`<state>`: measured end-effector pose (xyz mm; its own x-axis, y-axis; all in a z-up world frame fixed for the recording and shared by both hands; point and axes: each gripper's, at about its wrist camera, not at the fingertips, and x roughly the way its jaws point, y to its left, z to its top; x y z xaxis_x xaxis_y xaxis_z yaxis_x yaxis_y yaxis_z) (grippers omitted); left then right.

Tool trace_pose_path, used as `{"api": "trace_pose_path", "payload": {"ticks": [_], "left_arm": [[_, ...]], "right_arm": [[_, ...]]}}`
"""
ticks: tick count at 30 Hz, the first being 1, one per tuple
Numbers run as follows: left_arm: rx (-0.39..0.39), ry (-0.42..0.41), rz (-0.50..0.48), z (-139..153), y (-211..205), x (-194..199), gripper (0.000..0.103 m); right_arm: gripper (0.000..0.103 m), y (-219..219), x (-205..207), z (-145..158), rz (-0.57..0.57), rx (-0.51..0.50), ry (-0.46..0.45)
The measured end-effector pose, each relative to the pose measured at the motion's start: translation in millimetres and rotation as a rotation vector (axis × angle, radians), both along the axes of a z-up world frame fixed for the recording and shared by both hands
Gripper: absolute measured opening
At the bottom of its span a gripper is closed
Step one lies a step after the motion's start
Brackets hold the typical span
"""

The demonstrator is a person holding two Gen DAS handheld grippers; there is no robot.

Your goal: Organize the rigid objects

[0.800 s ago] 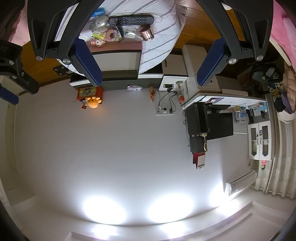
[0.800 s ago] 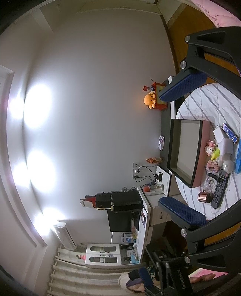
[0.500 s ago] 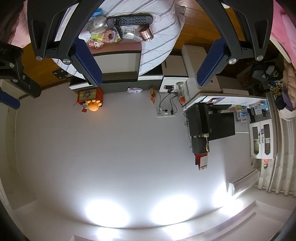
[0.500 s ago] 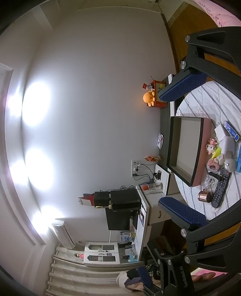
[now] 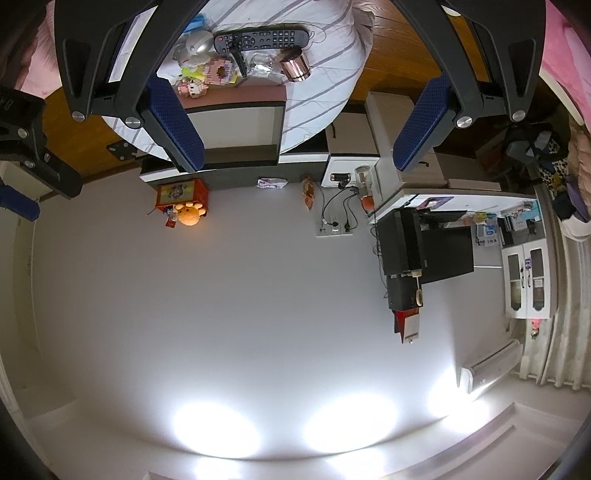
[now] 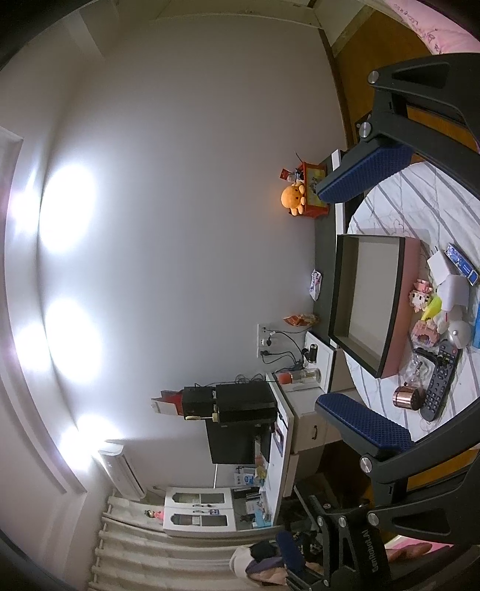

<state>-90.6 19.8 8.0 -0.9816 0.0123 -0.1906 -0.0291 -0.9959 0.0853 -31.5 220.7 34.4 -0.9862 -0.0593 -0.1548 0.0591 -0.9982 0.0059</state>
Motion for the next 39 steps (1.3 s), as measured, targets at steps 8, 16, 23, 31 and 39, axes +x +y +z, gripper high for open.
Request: {"api": "trace_pose_path", "payload": {"ticks": [8, 16, 23, 31, 39], "left_arm": [[-0.011, -0.020, -0.002, -2, 4, -5, 0.103], [-0.006, -0.027, -0.003, -4, 4, -9, 0.103], [-0.021, -0.049, -0.012, -8, 7, -13, 0.103], [-0.032, -0.068, -0.011, -14, 9, -21, 0.103], [-0.045, -0.131, -0.031, -31, 10, -39, 0.103]], "right_arm": [[0.103, -2, 0, -2, -0.053, 0.025, 0.021], [0.103, -5, -1, -7, -0.087, 0.043, 0.016], [0.103, -6, -1, -10, -0.146, 0.068, 0.024], [0.103, -4, -11, -17, -0.156, 0.067, -0.001], [0.103, 3, -26, -34, -0.147, 0.063, -0.051]]}}
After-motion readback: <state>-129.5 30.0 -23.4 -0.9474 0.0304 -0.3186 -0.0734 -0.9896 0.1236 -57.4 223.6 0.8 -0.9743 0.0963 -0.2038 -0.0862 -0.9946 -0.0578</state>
